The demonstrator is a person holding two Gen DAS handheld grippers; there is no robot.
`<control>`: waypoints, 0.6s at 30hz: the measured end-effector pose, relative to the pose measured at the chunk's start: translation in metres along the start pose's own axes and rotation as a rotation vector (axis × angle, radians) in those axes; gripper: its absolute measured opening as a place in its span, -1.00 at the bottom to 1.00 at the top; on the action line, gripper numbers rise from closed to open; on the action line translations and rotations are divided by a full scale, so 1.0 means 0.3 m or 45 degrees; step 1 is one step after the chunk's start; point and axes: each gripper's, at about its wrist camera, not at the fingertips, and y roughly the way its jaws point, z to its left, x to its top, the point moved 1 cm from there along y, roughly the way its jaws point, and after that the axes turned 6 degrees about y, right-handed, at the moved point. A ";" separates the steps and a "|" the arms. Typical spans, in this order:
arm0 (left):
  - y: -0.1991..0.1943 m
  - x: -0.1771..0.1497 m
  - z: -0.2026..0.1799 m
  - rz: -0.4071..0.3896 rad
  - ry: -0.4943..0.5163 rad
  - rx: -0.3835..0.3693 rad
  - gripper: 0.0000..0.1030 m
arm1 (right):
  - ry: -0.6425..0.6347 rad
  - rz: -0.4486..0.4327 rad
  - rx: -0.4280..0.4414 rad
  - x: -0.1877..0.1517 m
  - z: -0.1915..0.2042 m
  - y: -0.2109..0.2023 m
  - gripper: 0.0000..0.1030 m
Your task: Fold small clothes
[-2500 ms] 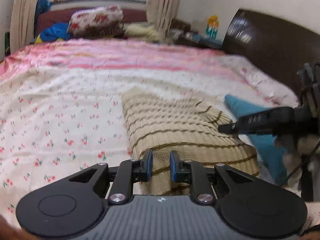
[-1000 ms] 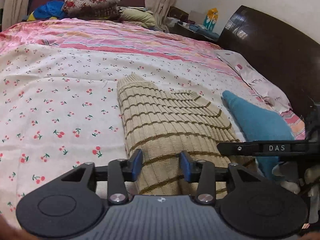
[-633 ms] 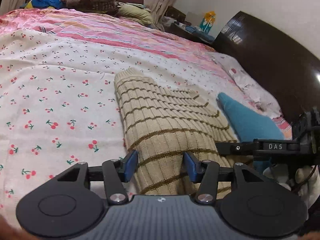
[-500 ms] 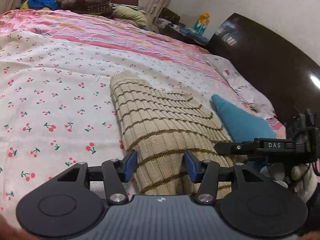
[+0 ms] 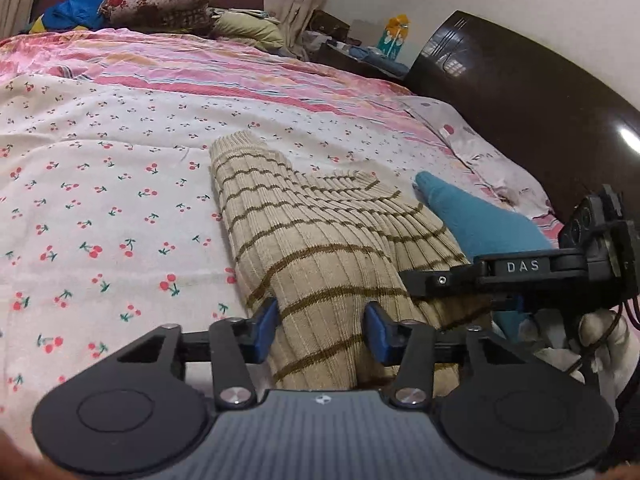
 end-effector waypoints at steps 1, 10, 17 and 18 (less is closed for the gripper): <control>-0.016 -0.005 0.004 0.001 -0.018 -0.013 -0.15 | 0.008 0.003 0.008 -0.004 0.006 -0.011 -0.31; -0.222 -0.209 -0.047 0.059 -0.094 -0.082 -0.23 | -0.034 0.120 0.080 -0.204 0.052 -0.162 -0.35; -0.275 -0.279 -0.124 0.084 0.009 0.103 -0.27 | -0.014 0.011 -0.089 -0.266 0.023 -0.240 -0.12; -0.289 -0.265 -0.132 0.055 0.030 0.124 -0.27 | -0.082 -0.041 -0.120 -0.258 0.055 -0.268 -0.11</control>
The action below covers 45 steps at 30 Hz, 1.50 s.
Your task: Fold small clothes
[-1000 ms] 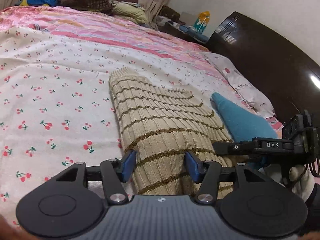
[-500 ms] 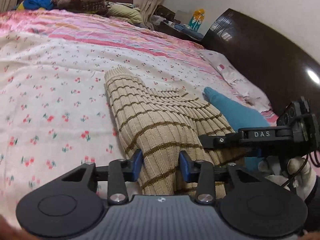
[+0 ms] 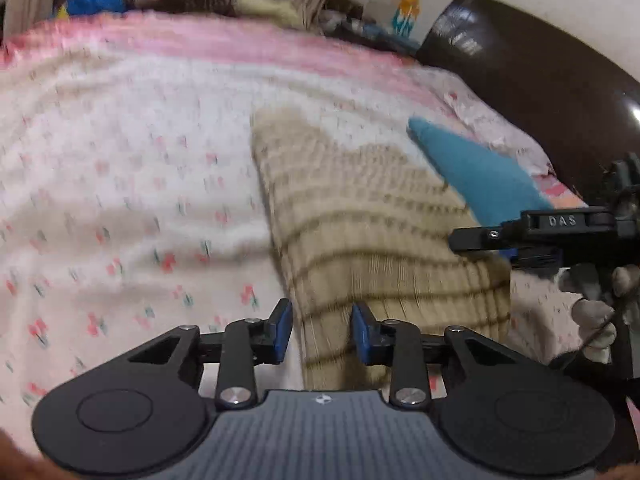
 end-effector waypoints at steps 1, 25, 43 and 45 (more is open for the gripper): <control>-0.016 0.020 -0.008 -0.030 0.029 0.021 -0.28 | -0.064 -0.044 -0.030 0.004 0.023 -0.023 -0.10; 0.266 0.225 -0.014 -0.048 0.144 0.360 -0.25 | -0.226 -0.181 -0.227 0.186 0.073 0.185 -0.61; 0.056 0.098 -0.142 0.010 0.168 0.415 -0.19 | -0.410 -0.151 -0.363 -0.095 0.167 -0.018 -0.38; 0.040 0.082 -0.160 0.027 0.150 0.401 -0.04 | -0.402 -0.181 -0.331 -0.113 0.194 -0.064 -0.38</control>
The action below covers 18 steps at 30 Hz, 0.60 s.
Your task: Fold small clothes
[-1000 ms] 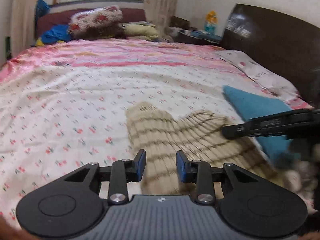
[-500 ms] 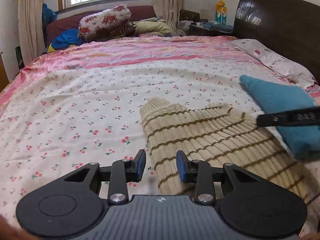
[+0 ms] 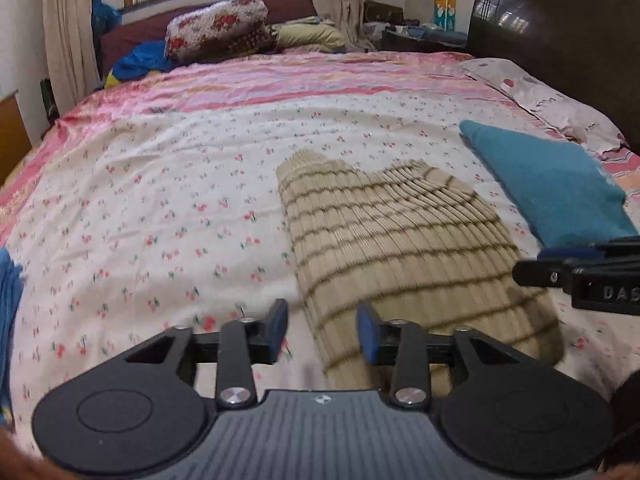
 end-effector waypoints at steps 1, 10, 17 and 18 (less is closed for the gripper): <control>-0.012 -0.009 -0.010 0.000 0.003 0.001 -0.03 | -0.004 -0.011 0.002 -0.011 0.006 -0.017 -0.37; -0.101 -0.109 -0.097 -0.008 0.041 0.028 0.26 | -0.006 -0.055 -0.021 -0.149 0.064 -0.136 -0.32; -0.137 -0.162 -0.127 -0.001 0.019 0.029 0.49 | 0.001 -0.034 -0.032 -0.233 0.082 -0.159 -0.22; -0.140 -0.168 -0.131 -0.002 0.017 0.029 0.53 | 0.002 -0.029 -0.033 -0.243 0.083 -0.159 -0.22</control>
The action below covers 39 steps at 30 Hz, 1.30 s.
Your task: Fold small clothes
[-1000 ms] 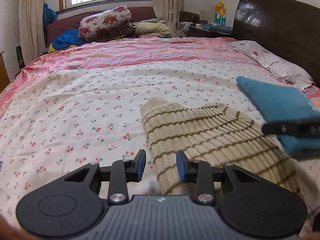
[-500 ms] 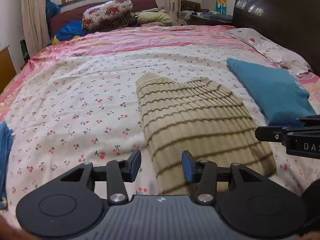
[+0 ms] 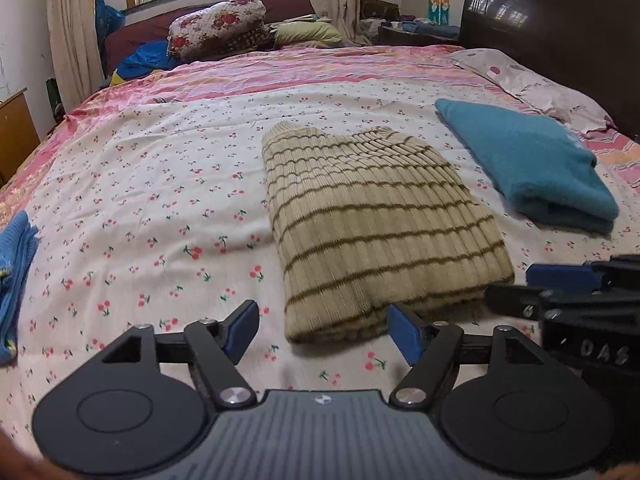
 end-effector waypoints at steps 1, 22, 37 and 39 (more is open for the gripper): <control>-0.002 -0.005 -0.004 0.002 0.002 0.005 0.59 | 0.001 0.005 -0.002 -0.009 0.001 0.000 -0.22; -0.010 -0.089 -0.034 0.097 -0.019 0.058 0.78 | 0.055 0.036 -0.022 -0.115 -0.004 -0.004 -0.21; 0.008 -0.167 -0.026 0.145 -0.069 0.039 0.79 | 0.005 0.033 -0.072 -0.177 0.014 0.003 -0.20; 0.007 -0.170 -0.024 0.147 -0.073 0.039 0.79 | 0.000 0.032 -0.073 -0.180 0.017 0.002 -0.20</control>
